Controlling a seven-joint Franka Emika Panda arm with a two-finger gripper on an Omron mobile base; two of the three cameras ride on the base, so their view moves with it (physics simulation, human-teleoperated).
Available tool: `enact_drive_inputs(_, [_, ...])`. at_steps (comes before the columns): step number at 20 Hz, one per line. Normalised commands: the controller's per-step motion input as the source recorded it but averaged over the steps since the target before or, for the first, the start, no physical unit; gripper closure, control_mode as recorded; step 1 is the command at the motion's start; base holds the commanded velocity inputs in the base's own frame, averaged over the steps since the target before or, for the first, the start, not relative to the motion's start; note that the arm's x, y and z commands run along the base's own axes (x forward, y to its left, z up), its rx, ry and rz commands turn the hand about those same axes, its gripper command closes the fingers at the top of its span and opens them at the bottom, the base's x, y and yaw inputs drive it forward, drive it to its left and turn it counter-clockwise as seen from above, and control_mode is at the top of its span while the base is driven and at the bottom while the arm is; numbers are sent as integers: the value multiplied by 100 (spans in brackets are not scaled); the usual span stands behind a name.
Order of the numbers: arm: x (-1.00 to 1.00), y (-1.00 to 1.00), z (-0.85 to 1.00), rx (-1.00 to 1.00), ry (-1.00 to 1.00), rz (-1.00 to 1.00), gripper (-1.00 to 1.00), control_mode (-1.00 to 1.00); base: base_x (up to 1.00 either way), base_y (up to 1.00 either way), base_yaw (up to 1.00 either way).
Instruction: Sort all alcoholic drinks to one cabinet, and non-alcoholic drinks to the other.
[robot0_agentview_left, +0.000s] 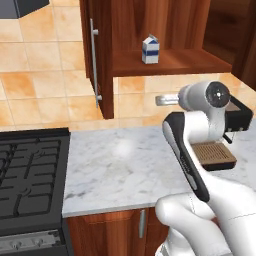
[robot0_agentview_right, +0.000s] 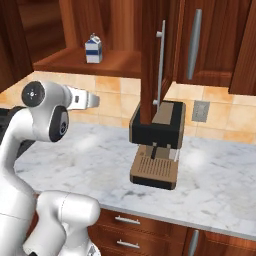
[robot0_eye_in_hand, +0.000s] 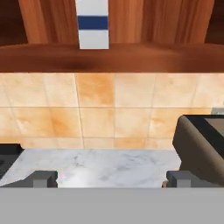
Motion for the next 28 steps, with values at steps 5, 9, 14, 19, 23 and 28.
enact_drive_inputs(5, [-63,0,-83,-1,40,0,-100,-100,0,0,0])
enact_drive_inputs(9, [-50,0,-44,-1,19,0,-100,100,-25,0,0])
enact_drive_inputs(14, [0,0,0,0,0,0,-100,100,-100,-18,-7])
enact_drive_inputs(19, [0,0,0,0,0,0,-100,100,-76,-22,-63])
enact_drive_inputs(23, [0,0,0,0,0,0,-100,100,-41,-21,-61])
enact_drive_inputs(28, [0,0,0,0,0,0,-100,100,-5,-33,-47])
